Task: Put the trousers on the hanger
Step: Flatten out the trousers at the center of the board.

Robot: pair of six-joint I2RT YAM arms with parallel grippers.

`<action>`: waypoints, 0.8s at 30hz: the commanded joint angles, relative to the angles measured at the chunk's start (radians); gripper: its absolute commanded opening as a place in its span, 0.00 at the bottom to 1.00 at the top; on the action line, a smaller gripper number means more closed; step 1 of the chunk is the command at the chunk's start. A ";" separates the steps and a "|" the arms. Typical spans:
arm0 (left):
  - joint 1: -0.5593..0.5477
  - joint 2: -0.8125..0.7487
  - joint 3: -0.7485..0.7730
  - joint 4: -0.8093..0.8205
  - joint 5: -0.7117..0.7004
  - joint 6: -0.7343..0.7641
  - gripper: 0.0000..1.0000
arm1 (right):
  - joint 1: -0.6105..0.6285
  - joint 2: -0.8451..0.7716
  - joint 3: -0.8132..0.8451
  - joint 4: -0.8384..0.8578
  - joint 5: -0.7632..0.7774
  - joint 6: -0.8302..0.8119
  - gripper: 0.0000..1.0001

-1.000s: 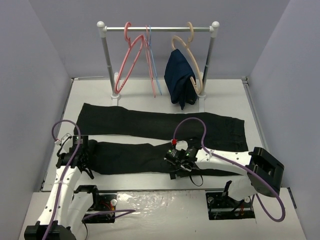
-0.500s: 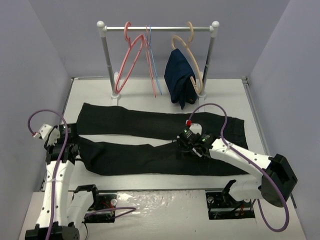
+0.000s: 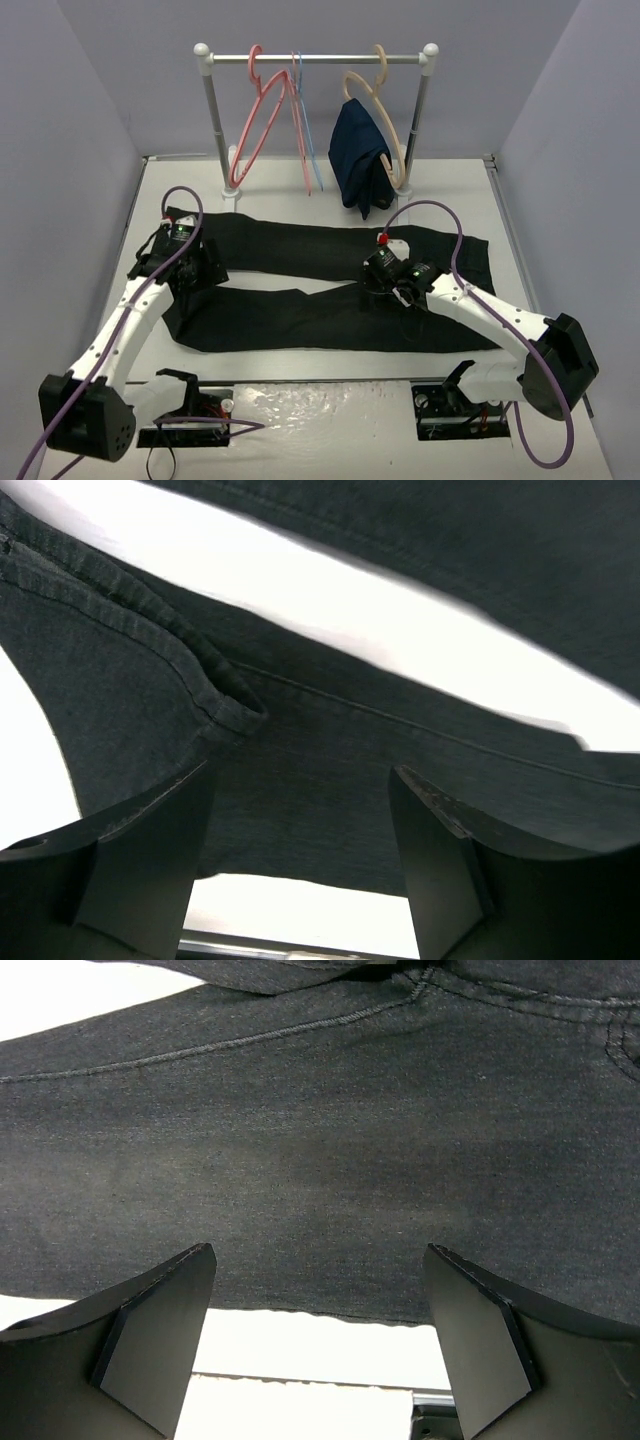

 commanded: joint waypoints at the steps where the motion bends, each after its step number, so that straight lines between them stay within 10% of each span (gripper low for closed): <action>1: -0.005 0.107 0.051 -0.047 -0.083 0.095 0.67 | -0.013 -0.011 0.017 0.024 -0.013 -0.028 0.82; 18: -0.005 0.347 0.070 -0.010 -0.192 0.137 0.53 | -0.025 -0.040 -0.019 0.037 -0.021 -0.029 0.82; 24: -0.006 0.335 0.061 -0.016 -0.253 0.129 0.20 | -0.033 -0.054 -0.035 0.040 -0.021 -0.029 0.82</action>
